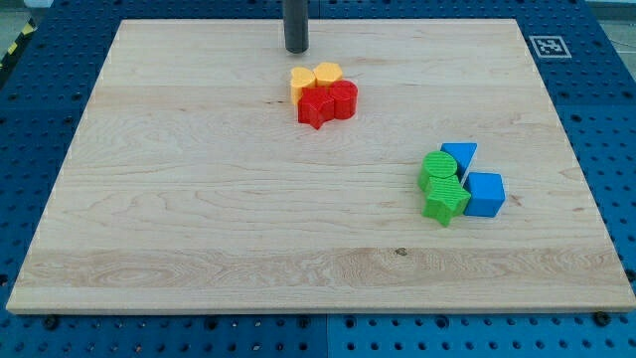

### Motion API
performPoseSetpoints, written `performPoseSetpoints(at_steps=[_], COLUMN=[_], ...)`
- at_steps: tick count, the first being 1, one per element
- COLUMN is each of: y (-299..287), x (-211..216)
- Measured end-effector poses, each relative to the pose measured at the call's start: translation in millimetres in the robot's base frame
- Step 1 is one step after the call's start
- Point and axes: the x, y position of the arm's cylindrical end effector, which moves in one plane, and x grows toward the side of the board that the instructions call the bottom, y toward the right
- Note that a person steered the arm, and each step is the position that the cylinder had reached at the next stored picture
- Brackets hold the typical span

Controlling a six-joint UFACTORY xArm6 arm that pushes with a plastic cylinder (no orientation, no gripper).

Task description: Place your hand to parallel right of hexagon

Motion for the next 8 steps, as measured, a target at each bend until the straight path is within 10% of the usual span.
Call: performPoseSetpoints(at_steps=[6, 8], y=[0, 94], x=[-2, -1])
